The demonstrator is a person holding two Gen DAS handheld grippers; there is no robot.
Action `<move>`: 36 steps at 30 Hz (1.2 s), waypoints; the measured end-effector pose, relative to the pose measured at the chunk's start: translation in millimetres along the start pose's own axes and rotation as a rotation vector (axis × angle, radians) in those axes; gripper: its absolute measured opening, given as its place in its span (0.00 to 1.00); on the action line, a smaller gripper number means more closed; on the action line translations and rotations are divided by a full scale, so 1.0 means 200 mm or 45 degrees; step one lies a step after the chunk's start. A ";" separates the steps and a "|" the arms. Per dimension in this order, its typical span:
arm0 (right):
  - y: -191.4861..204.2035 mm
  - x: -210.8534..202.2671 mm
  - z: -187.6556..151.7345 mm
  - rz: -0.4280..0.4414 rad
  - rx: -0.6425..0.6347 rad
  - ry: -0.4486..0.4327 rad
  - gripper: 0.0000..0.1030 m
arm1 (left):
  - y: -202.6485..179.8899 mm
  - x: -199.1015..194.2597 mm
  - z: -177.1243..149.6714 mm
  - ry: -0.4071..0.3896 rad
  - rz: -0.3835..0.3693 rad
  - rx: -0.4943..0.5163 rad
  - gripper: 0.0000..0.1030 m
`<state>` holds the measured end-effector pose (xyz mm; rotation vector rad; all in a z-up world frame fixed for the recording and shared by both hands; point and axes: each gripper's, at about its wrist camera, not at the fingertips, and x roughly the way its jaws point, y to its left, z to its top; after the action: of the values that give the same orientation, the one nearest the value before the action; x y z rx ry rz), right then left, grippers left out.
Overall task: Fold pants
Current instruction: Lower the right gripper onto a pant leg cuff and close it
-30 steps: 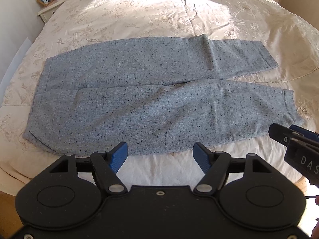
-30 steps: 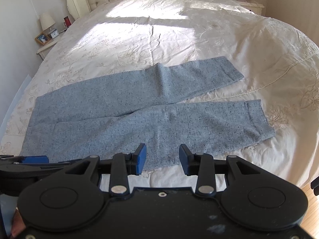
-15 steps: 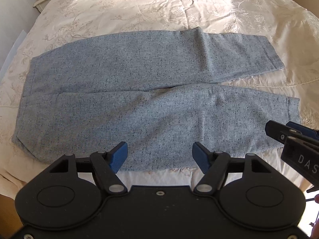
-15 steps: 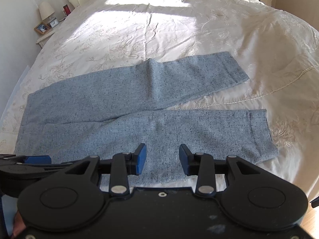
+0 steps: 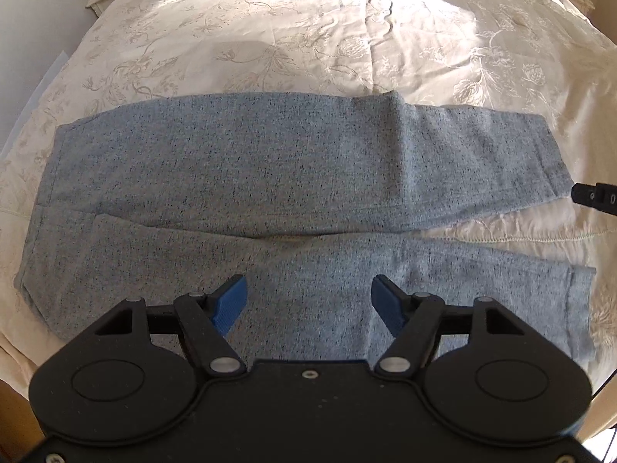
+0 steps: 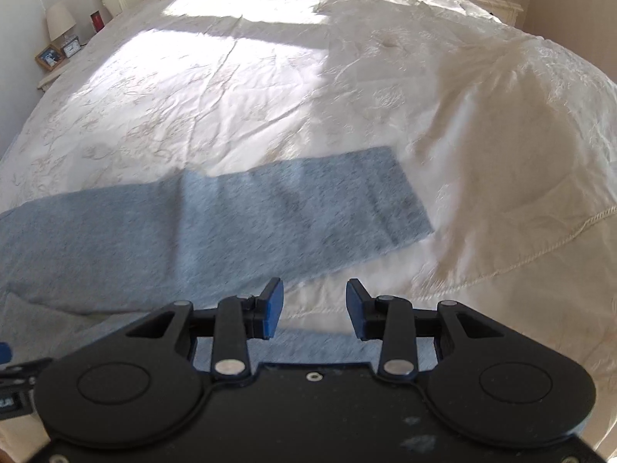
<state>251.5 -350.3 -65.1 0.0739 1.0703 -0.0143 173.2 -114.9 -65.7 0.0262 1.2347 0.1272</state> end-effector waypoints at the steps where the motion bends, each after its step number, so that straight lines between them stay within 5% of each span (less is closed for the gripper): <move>1: -0.05 0.06 0.05 -0.017 0.012 0.001 0.37 | -0.01 0.02 0.02 -0.002 0.003 -0.010 0.70; 13: -0.37 0.71 0.41 -0.133 0.054 0.013 0.37 | -0.07 0.12 0.08 0.015 0.065 -0.046 0.70; 23: -0.42 0.94 0.41 0.038 0.044 0.055 0.40 | -0.05 0.17 0.06 0.044 0.105 -0.083 0.70; 25: -0.41 0.94 0.41 0.077 0.037 0.050 0.34 | -0.05 0.18 0.08 0.035 0.103 -0.089 0.70; 27: -0.41 0.94 0.40 0.129 0.018 0.069 0.04 | -0.06 0.20 0.10 0.016 0.094 -0.086 0.70; 31: -0.36 0.87 0.37 0.110 -0.052 0.034 0.04 | -0.10 0.25 0.17 -0.019 0.069 -0.071 0.70; 36: -0.36 0.77 0.36 -0.067 -0.107 -0.053 0.03 | -0.17 0.36 0.29 -0.078 0.052 -0.049 0.70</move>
<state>384.7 -422.8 -169.4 -0.0306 1.0296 -0.0181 253.2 -138.2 -117.4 0.0213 1.1706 0.1842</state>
